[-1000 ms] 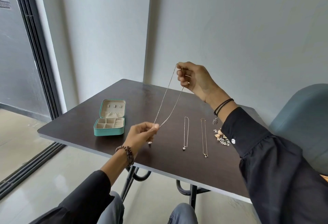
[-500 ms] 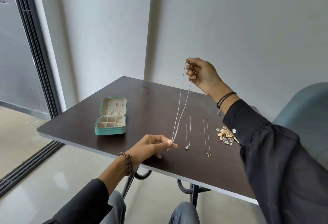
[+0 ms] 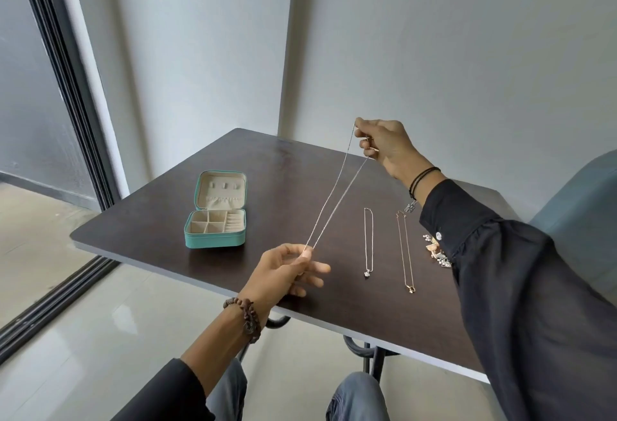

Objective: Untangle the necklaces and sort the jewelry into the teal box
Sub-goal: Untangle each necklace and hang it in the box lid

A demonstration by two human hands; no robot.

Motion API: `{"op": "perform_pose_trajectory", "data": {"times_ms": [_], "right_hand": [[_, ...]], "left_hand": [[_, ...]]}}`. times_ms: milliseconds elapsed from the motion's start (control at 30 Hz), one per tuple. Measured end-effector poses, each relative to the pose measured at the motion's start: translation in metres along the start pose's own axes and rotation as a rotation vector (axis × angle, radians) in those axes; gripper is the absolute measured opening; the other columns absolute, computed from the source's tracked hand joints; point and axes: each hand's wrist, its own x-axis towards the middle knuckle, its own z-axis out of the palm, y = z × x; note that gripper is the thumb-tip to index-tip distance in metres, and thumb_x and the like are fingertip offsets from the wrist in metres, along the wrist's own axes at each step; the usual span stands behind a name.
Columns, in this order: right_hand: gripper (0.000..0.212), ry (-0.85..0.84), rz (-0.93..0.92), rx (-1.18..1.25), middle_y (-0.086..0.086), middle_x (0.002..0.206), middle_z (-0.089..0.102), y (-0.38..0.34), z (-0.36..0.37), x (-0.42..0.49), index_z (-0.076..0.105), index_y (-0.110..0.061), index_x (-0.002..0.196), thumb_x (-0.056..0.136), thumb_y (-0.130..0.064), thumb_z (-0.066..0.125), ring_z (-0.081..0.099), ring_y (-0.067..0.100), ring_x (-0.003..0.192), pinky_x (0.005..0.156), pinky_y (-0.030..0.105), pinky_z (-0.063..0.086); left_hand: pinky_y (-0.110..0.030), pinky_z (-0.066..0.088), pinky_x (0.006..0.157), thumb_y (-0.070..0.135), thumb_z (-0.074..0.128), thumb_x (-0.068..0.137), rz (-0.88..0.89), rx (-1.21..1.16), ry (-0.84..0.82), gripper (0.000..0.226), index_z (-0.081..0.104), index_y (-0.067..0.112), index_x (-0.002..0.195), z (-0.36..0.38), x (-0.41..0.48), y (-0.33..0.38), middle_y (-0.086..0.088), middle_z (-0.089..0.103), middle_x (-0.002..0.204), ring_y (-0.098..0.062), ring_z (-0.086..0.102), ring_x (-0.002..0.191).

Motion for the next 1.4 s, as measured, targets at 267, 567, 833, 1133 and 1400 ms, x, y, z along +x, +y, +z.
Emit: {"op": "perform_pose_trajectory", "data": {"times_ms": [267,567,833,1133,1400], "right_hand": [[0.009,0.086,-0.106,-0.422,0.001,0.081,0.073,0.047,0.002,0.027,0.069,-0.007,0.091,0.094,-0.014,0.065,0.054,0.009,0.055,0.049,0.021,0.044],[0.009,0.034,-0.190,-0.783,0.001,0.078,0.068,0.108,0.011,0.044,0.074,-0.012,0.086,0.090,-0.018,0.069,0.061,0.016,0.079,0.079,0.025,0.046],[0.007,-0.018,-0.171,-0.842,0.003,0.073,0.064,0.139,0.015,0.052,0.077,-0.011,0.085,0.088,-0.013,0.071,0.060,0.019,0.080,0.077,0.021,0.042],[0.005,-0.059,-0.166,-0.883,-0.002,0.067,0.065,0.141,0.009,0.056,0.080,-0.011,0.085,0.084,-0.013,0.075,0.060,0.016,0.067,0.082,0.026,0.052],[0.007,-0.095,-0.126,-0.903,0.004,0.075,0.068,0.147,0.004,0.052,0.078,-0.021,0.080,0.085,-0.017,0.076,0.056,0.010,0.057,0.063,0.029,0.053]], "left_hand": [[-0.021,0.041,0.037,0.029,0.055,0.101,-0.081,0.270,0.039,0.024,0.065,0.009,0.095,0.001,0.002,-0.001,-0.001,0.078,0.087,-0.015,0.066,0.059],[-0.027,0.059,0.073,0.046,0.050,0.096,-0.157,0.886,0.035,0.039,0.072,0.022,0.076,0.004,0.012,0.011,0.016,0.073,0.065,-0.004,0.058,0.043],[-0.013,0.034,0.031,0.026,0.061,0.097,-0.379,0.664,-0.176,0.035,0.069,0.002,0.073,-0.002,0.031,0.029,-0.004,0.069,0.057,-0.012,0.058,0.035],[-0.013,0.038,0.034,0.035,0.065,0.094,-0.472,0.693,-0.286,0.042,0.064,0.003,0.067,0.003,0.032,0.036,-0.001,0.066,0.049,-0.009,0.060,0.035],[-0.012,0.036,0.033,0.036,0.074,0.087,-0.464,0.658,-0.282,0.040,0.064,0.006,0.062,0.003,0.032,0.036,0.000,0.064,0.046,-0.008,0.058,0.034]]}}
